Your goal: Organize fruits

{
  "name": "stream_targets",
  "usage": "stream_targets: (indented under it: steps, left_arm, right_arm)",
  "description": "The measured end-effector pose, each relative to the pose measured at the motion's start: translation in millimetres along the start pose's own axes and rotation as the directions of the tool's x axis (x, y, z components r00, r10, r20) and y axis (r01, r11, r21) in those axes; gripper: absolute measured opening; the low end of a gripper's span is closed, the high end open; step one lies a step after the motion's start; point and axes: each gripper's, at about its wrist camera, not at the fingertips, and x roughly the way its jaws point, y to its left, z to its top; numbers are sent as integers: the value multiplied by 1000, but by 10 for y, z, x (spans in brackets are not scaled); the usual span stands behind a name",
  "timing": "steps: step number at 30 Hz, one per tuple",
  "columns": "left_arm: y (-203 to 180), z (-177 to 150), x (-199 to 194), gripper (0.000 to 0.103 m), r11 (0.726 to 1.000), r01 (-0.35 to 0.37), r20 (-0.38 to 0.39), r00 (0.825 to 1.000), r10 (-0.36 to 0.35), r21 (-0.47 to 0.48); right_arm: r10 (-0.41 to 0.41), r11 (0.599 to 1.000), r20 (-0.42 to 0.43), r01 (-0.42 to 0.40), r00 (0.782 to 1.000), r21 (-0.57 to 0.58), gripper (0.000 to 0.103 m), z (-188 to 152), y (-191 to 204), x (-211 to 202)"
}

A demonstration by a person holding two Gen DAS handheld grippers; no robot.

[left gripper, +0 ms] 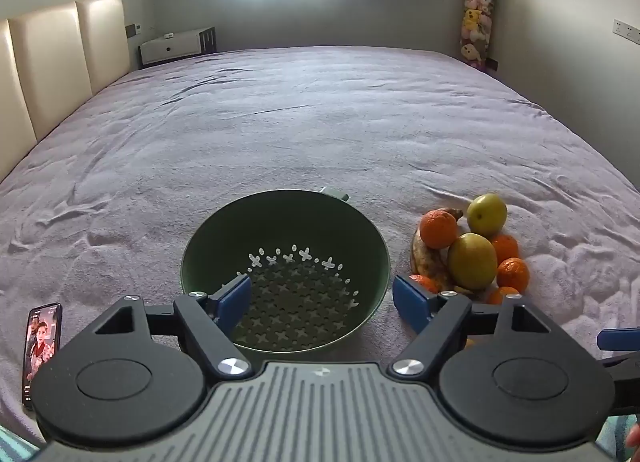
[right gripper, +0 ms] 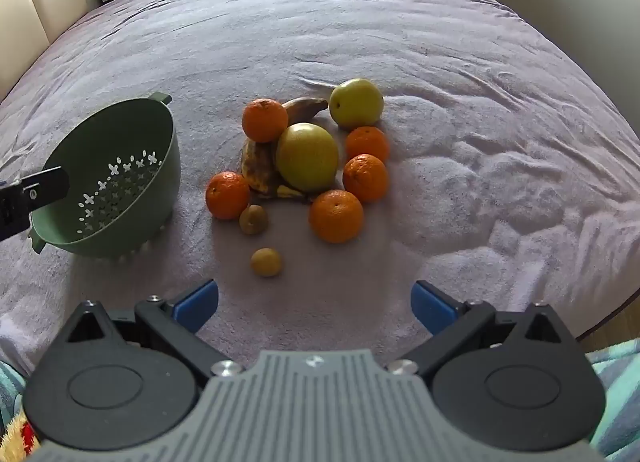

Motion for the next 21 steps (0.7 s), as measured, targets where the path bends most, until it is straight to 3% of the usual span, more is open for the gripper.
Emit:
stream_targets:
  steps: [4, 8, 21]
  left_arm:
    - [-64, -1, 2, 93, 999, -23, 0, 1000, 23, 25]
    - [-14, -13, 5, 93, 1000, 6, -3, 1000, -6, -2]
    - [-37, -24, 9, 93, 1000, 4, -14, 1000, -4, -2]
  right_arm:
    - [-2, 1000, 6, 2, 1000, -2, 99, 15, -2, -15]
    - [-2, 1000, -6, 2, 1000, -8, 99, 3, 14, 16]
    - [-12, 1000, -12, 12, 1000, -10, 99, 7, 12, 17]
